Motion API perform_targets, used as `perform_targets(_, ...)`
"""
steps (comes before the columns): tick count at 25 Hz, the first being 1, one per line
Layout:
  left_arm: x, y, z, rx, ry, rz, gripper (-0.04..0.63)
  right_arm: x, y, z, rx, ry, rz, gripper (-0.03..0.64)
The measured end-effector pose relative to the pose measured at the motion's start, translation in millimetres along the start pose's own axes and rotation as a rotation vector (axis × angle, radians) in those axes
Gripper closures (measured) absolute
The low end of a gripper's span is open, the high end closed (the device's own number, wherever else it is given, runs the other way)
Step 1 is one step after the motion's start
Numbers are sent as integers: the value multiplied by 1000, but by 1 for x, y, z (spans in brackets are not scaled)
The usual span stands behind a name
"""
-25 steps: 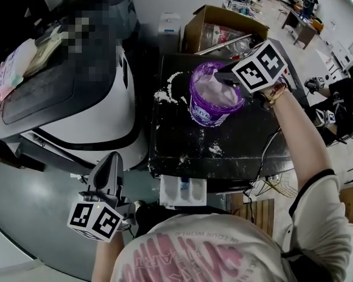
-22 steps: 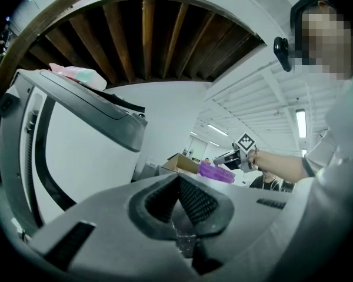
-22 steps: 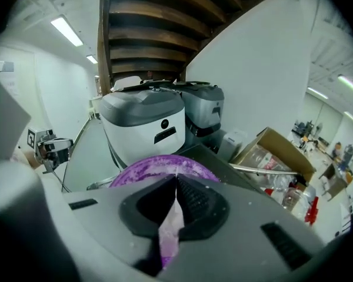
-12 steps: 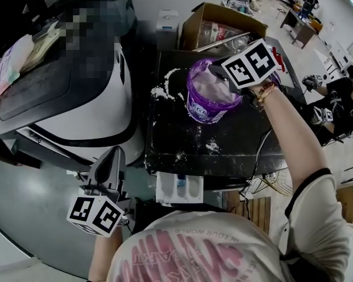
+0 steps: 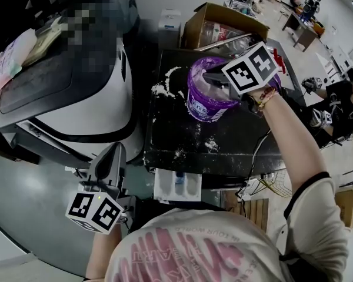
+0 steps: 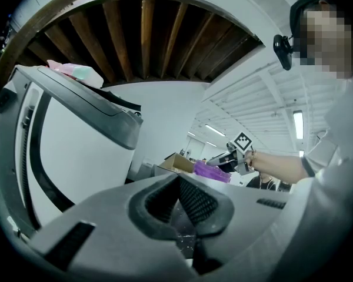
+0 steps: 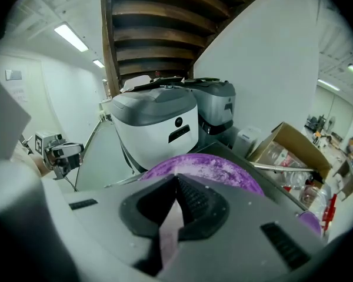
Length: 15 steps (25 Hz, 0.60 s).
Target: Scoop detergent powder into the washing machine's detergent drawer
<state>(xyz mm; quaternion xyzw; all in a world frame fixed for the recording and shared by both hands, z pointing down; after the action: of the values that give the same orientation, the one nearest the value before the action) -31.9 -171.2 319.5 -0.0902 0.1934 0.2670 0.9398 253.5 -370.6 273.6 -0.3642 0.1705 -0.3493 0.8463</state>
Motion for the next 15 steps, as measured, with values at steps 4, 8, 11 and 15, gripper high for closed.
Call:
perform_targets(4, 4, 0, 1, 2, -1, 10, 593, -3, 3, 4, 4, -16, -42, 615)
perform_targets(8, 7, 0, 2, 2, -1, 21, 593, -12, 8, 6, 10, -32, -74, 615)
perform_targets(11, 10, 1, 3, 4, -3, 25, 593, -15, 10, 8, 3, -22, -81, 615)
perform_targets(15, 10, 3, 1, 12, -8, 26, 592, -24, 15, 6, -14, 15, -82, 615)
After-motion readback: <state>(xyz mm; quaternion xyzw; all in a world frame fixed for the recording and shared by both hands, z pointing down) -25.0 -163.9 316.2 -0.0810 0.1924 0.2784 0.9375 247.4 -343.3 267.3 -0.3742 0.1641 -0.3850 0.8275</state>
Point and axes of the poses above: the fingertips, and each gripper's own axes: y backward along the fingers, x to its right, z out of its underside, the point moved 6 cm from there along y, backward along the fingers, and after that the axes turned 6 degrees about z, right-handed, at the moved point
